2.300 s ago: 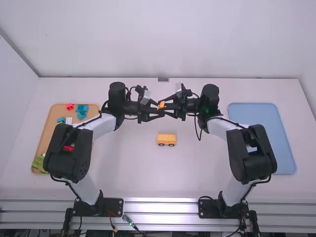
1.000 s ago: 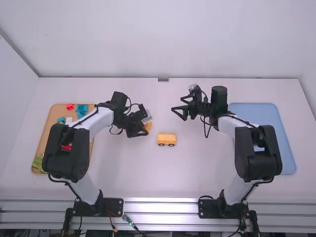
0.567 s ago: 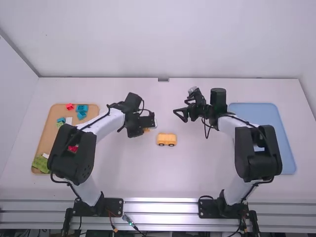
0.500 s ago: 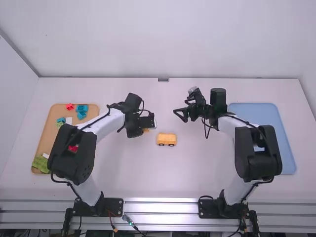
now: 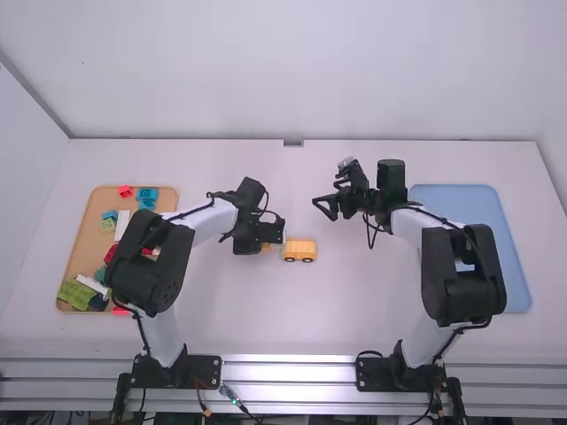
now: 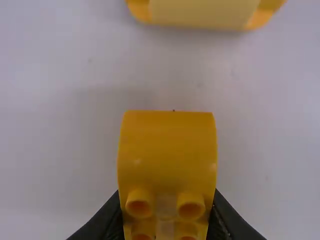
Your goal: Assemble lego blocks to make yellow taxi
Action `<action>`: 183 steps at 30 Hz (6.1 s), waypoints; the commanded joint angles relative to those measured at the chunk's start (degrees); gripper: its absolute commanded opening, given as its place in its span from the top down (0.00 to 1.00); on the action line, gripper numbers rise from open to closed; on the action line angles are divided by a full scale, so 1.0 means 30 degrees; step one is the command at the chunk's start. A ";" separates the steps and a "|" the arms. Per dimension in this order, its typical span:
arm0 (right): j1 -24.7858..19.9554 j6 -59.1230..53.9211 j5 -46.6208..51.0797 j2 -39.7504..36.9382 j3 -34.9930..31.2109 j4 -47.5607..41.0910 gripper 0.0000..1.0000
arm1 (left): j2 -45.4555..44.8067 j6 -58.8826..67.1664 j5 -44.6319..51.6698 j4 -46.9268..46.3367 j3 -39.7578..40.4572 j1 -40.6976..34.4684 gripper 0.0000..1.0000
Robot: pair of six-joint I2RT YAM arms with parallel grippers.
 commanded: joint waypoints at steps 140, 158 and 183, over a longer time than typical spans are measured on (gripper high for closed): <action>0.0670 -0.6098 -0.2142 -0.3781 -0.8473 0.7191 0.01 | 0.3759 0.2871 1.7617 1.1795 -0.6127 0.7737 0.74; 0.1785 -0.9092 -0.2302 -0.1326 -0.8466 0.7249 0.01 | 0.0022 -0.0576 1.8557 1.1125 -0.6149 0.7650 0.68; 0.1785 -1.2349 -0.6805 0.7104 -0.4167 0.9238 0.01 | -0.1851 -0.2790 1.8374 1.3777 -0.7563 0.4794 0.73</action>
